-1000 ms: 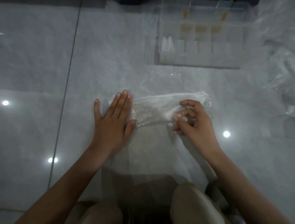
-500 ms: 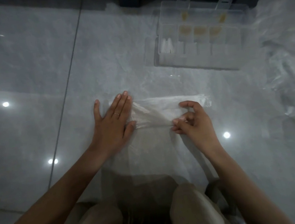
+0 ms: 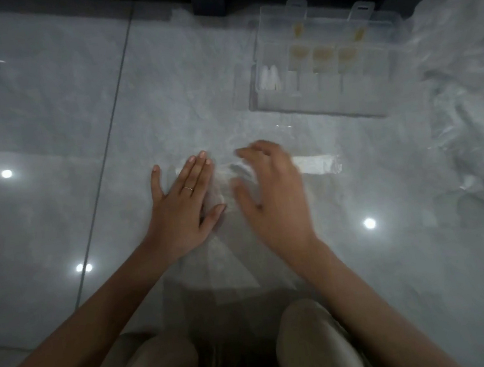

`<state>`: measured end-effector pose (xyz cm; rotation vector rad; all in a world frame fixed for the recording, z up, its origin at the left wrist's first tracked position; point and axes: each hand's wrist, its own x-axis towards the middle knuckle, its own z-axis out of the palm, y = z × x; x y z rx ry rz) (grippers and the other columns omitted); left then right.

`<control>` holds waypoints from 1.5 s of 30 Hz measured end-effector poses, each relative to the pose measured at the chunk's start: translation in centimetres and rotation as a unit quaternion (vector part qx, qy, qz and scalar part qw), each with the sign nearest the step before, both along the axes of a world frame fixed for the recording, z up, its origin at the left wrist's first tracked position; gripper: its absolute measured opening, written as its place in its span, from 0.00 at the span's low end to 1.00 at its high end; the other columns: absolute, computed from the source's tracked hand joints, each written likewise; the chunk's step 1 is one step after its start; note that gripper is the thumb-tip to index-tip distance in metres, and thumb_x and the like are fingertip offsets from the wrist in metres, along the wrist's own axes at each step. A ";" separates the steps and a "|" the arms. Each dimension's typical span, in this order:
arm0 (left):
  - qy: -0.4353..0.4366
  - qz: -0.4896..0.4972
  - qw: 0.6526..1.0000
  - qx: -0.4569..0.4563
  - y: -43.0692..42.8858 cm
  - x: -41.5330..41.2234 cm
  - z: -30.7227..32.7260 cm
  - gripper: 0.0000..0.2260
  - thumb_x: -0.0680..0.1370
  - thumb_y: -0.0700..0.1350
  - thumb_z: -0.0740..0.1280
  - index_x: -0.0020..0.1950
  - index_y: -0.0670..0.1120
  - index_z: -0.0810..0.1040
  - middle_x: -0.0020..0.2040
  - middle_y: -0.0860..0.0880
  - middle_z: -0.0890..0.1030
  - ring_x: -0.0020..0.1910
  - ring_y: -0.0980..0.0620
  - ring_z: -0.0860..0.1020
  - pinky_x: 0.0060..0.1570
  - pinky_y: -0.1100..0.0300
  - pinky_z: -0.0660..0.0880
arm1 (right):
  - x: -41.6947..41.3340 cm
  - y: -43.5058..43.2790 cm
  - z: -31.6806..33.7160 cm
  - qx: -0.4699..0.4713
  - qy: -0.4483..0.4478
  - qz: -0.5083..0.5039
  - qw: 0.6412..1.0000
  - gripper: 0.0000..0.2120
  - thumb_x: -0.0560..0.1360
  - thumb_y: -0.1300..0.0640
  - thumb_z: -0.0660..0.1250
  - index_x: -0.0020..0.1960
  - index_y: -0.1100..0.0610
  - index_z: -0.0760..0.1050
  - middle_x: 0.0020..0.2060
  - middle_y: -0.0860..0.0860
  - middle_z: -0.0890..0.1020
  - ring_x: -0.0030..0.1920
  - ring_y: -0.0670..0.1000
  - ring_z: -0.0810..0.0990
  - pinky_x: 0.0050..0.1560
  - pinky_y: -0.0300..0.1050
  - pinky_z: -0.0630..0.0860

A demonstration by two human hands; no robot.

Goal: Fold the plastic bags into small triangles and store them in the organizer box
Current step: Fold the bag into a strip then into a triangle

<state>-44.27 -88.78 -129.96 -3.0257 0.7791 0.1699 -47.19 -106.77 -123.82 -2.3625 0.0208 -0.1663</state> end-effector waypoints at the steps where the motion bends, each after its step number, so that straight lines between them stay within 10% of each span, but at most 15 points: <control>1: 0.003 -0.003 1.000 0.007 0.0 0.1 0.0 0.32 0.78 0.58 0.51 0.77 0.42 0.59 0.78 0.44 0.59 0.77 0.51 0.55 0.70 0.34 0.45 | 0.4 1.6 -0.6 -0.021 0.026 0.033 0.999 0.23 0.78 0.48 0.55 0.69 0.56 0.70 0.68 0.55 0.71 0.70 0.54 0.68 0.71 0.48 0.63; 4: 0.006 -0.017 0.999 0.033 0.1 0.0 -0.1 0.33 0.76 0.59 0.52 0.78 0.45 0.60 0.78 0.45 0.59 0.77 0.50 0.55 0.70 0.34 0.42 | 0.9 5.6 -3.2 -0.112 0.084 0.085 0.987 0.29 0.79 0.46 0.44 0.76 0.59 0.61 0.76 0.55 0.62 0.77 0.54 0.56 0.76 0.49 0.49; 10: 0.000 -0.011 1.000 -0.005 0.0 -0.1 0.3 0.31 0.78 0.56 0.51 0.78 0.43 0.58 0.78 0.44 0.59 0.77 0.50 0.57 0.71 0.37 0.40 | 0.8 3.5 -6.6 -0.207 0.073 0.148 0.964 0.28 0.80 0.46 0.46 0.77 0.57 0.59 0.76 0.52 0.63 0.75 0.51 0.62 0.75 0.50 0.53; 25: 0.012 -0.032 0.999 -0.004 0.6 0.4 0.3 0.36 0.79 0.64 0.48 0.77 0.37 0.54 0.78 0.39 0.54 0.77 0.44 0.53 0.72 0.44 0.38 | -1.9 -8.3 -4.9 -0.186 0.144 -0.069 0.970 0.47 0.72 0.30 0.51 0.79 0.61 0.48 0.78 0.58 0.46 0.78 0.55 0.46 0.76 0.54 0.40; 32: -0.073 -0.220 0.965 -0.126 0.3 0.1 3.3 0.08 0.75 0.42 0.62 0.45 0.41 0.80 0.55 0.43 0.82 0.52 0.45 0.81 0.60 0.49 0.69 | -0.8 -5.3 -3.8 -0.083 -0.062 0.123 0.987 0.17 0.75 0.54 0.64 0.61 0.59 0.76 0.60 0.56 0.77 0.62 0.54 0.74 0.63 0.47 0.69; 45: -0.033 -0.146 0.980 -0.128 -0.6 -0.9 2.0 0.09 0.68 0.35 0.67 0.47 0.39 0.81 0.51 0.43 0.82 0.45 0.45 0.81 0.35 0.56 0.75 | -1.5 -5.1 -5.4 0.000 0.020 0.161 0.987 0.13 0.73 0.55 0.65 0.55 0.58 0.76 0.51 0.52 0.74 0.50 0.51 0.76 0.49 0.45 0.75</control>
